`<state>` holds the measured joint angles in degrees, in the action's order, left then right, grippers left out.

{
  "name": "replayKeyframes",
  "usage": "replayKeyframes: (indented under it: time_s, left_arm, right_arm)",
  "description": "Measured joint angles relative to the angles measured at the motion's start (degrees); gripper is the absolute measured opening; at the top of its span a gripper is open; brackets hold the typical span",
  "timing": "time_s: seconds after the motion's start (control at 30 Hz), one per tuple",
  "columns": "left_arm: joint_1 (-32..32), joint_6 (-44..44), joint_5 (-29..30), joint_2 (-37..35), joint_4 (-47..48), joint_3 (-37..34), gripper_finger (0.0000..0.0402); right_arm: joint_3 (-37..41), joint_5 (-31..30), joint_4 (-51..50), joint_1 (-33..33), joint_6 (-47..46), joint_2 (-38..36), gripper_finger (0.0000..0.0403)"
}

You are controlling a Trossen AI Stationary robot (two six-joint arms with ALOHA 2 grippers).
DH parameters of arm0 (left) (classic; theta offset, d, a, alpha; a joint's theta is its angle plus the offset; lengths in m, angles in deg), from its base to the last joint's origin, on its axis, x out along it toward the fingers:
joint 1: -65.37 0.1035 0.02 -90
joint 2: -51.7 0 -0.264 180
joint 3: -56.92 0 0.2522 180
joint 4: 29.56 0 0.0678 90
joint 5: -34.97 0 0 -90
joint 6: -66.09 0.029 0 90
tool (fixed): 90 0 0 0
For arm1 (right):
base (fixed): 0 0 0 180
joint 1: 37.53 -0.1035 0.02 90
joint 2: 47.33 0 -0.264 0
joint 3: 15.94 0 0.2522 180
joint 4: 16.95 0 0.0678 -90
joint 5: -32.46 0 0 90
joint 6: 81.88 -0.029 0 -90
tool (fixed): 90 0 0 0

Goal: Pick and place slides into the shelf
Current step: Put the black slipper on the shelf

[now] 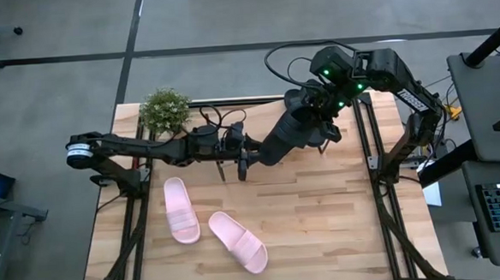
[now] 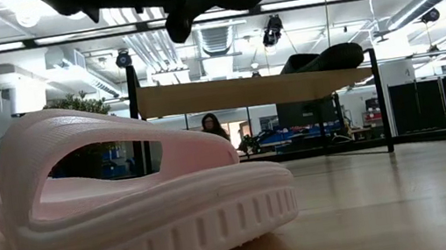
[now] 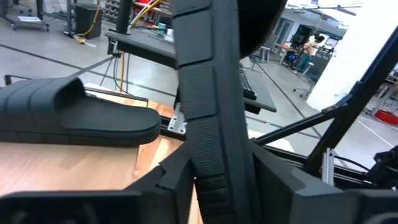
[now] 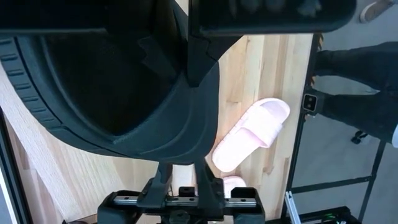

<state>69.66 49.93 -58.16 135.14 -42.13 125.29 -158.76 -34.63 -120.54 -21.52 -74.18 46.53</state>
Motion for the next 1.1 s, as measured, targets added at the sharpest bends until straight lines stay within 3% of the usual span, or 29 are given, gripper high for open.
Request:
replayKeyframes:
  time_s: [0.17,0.87,1.1]
  left_arm:
    - [0.6,-2.3,-0.1,0.0,0.0,0.0,0.0050]
    - [1.3,-2.9,-0.8,0.0,0.0,0.0,0.0047]
    - [1.3,-3.0,-0.7,0.0,-0.1,-0.1,0.0047]
  right_arm:
    - [0.0,0.0,0.1,0.0,-0.1,0.0,0.0009]
    - [0.0,-0.5,0.9,0.0,-0.8,0.0,0.0010]
    - [0.0,-4.3,1.0,0.0,-1.7,-0.1,0.0044]
